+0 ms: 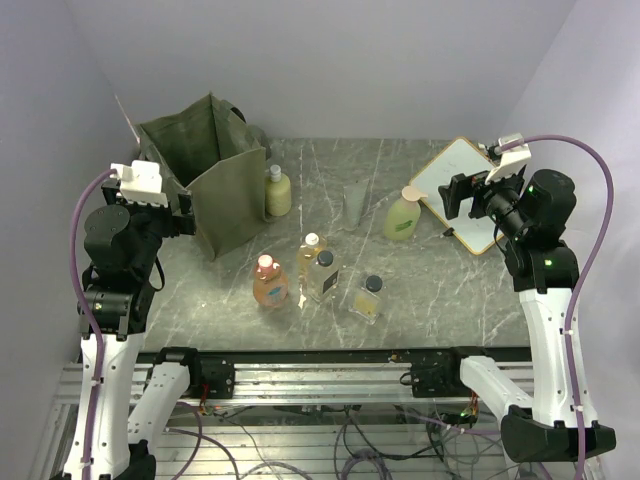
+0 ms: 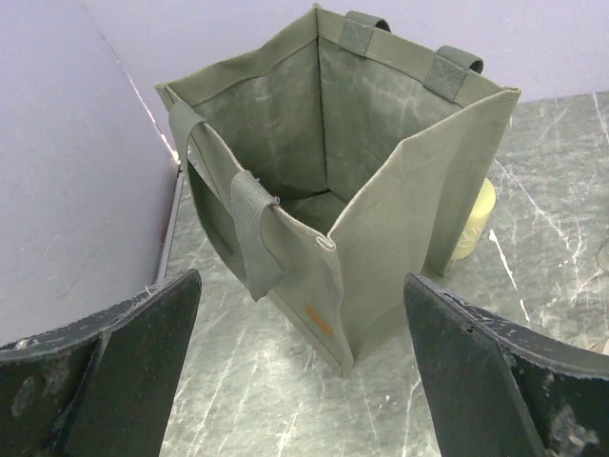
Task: Place the personal care products into the canvas bag
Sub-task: Move the canvas bag to the center of the board.
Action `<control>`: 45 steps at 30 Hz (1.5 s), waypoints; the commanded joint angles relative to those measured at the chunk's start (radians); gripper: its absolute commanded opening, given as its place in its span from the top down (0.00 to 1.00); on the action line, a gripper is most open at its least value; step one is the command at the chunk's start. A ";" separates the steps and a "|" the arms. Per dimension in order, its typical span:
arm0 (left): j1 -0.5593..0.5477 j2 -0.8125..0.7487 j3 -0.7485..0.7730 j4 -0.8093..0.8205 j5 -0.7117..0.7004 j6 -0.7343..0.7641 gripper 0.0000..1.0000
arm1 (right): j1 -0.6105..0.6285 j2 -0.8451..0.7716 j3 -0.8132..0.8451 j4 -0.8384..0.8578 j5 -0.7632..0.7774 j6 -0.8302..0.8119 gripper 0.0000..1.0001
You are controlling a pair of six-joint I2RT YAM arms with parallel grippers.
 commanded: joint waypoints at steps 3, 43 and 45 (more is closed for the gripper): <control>0.011 -0.007 0.038 0.009 0.009 -0.009 0.01 | -0.010 -0.010 -0.010 0.007 -0.004 -0.010 0.00; -0.078 0.584 0.493 -0.427 0.335 0.387 0.16 | -0.007 0.069 -0.023 -0.079 -0.354 -0.170 0.00; -0.117 0.634 0.504 -0.425 0.297 0.392 0.18 | -0.006 0.072 -0.032 -0.074 -0.356 -0.169 0.00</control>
